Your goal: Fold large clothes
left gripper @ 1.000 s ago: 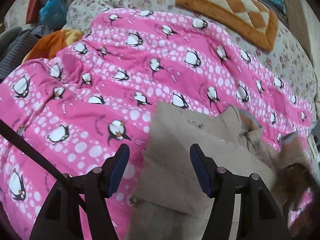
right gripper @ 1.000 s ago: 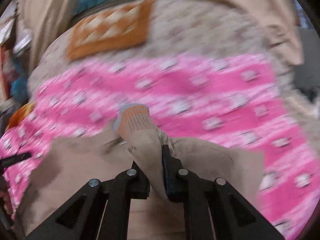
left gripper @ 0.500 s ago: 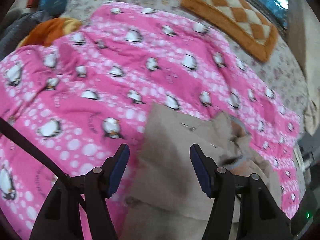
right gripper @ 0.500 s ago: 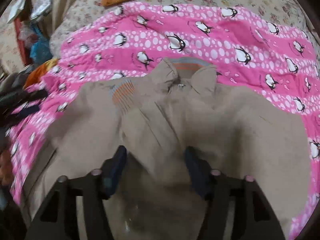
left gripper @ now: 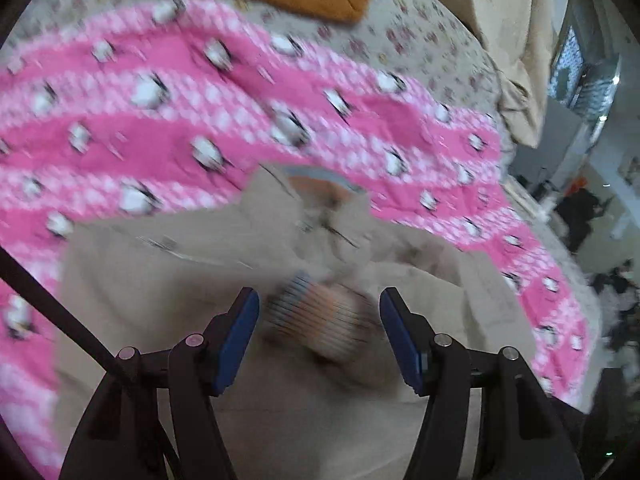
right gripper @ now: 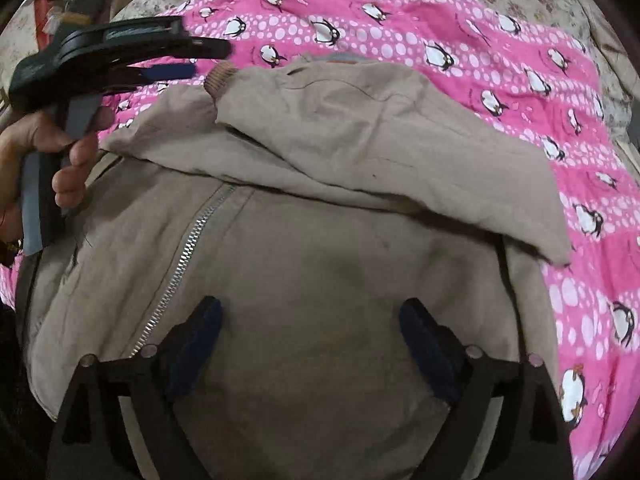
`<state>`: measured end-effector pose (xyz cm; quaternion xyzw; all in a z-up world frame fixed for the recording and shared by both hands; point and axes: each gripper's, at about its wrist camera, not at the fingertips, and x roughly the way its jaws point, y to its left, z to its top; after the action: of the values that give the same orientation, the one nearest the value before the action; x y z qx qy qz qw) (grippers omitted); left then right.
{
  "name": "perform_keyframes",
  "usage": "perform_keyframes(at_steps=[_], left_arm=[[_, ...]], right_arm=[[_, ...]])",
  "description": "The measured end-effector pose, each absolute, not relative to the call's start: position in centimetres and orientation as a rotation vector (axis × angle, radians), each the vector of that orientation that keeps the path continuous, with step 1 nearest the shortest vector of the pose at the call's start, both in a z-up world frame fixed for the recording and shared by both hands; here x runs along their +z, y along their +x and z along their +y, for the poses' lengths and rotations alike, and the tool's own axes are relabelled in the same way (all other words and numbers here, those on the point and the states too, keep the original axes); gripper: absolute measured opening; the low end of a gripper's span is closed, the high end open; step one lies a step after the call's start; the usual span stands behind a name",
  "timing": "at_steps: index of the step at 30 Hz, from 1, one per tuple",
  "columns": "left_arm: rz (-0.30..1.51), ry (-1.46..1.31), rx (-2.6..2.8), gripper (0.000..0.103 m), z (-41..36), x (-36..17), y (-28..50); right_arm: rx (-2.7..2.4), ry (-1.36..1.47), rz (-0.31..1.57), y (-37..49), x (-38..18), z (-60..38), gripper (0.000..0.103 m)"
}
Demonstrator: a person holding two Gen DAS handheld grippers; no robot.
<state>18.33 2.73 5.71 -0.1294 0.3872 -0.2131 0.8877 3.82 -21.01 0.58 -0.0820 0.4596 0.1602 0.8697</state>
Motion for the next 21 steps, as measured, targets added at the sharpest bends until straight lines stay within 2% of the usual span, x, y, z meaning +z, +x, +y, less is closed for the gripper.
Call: perform_keyframes(at_steps=[2, 3, 4, 7, 13, 21], left_arm=[[0.822, -0.245, -0.476, 0.035, 1.7, 5.4, 18.3], [0.832, -0.249, -0.500, 0.012, 1.6, 5.3, 18.3], [0.851, -0.263, -0.515, 0.000, 1.5, 5.3, 18.3], [0.836, -0.275, -0.488, 0.000, 2.1, 6.0, 17.3], [0.641, -0.365, -0.358, 0.000, 8.9, 10.9, 13.7], [0.683, -0.461, -0.089, 0.000, 17.7, 8.8, 13.1]], right_arm=[[0.332, -0.173, 0.963, 3.9, 0.4, -20.8, 0.095], [0.330, -0.175, 0.964, 4.0, 0.2, -20.5, 0.095], [0.325, -0.177, 0.966, 4.2, 0.0, -20.2, 0.096], [0.314, -0.177, 0.972, 4.3, -0.4, -19.6, 0.098], [0.301, -0.172, 0.981, 4.5, -0.7, -19.1, 0.099], [0.299, -0.171, 0.982, 4.6, -0.7, -19.0, 0.099]])
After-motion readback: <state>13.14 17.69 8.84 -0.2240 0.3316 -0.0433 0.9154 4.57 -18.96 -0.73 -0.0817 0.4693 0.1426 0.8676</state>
